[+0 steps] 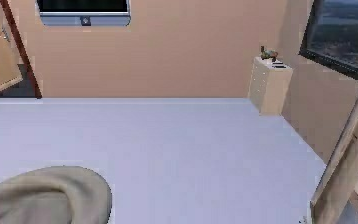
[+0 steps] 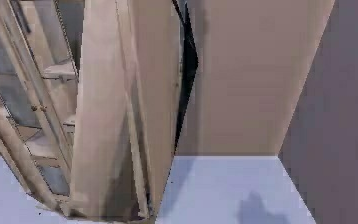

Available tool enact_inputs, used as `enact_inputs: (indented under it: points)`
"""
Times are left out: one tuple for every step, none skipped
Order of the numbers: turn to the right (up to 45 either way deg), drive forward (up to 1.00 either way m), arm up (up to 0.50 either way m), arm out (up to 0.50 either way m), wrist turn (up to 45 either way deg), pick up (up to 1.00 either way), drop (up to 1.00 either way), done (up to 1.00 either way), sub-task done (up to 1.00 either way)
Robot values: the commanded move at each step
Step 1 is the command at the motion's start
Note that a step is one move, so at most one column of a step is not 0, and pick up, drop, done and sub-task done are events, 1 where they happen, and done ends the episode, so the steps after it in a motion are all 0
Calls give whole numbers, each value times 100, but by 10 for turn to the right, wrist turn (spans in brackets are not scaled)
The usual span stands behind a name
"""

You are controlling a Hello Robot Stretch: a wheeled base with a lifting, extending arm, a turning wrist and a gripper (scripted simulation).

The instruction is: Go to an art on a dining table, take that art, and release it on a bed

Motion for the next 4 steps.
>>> enact_inputs:
  points:
    - [0, 100, 0, 0, 0, 0, 0, 0, 0]
    - [0, 50, 0, 0, 0, 0, 0, 0, 0]
    - [-420, 0, 0, 0, 0, 0, 0, 0, 0]
    - [0, 70, 0, 0, 0, 0, 0, 0, 0]
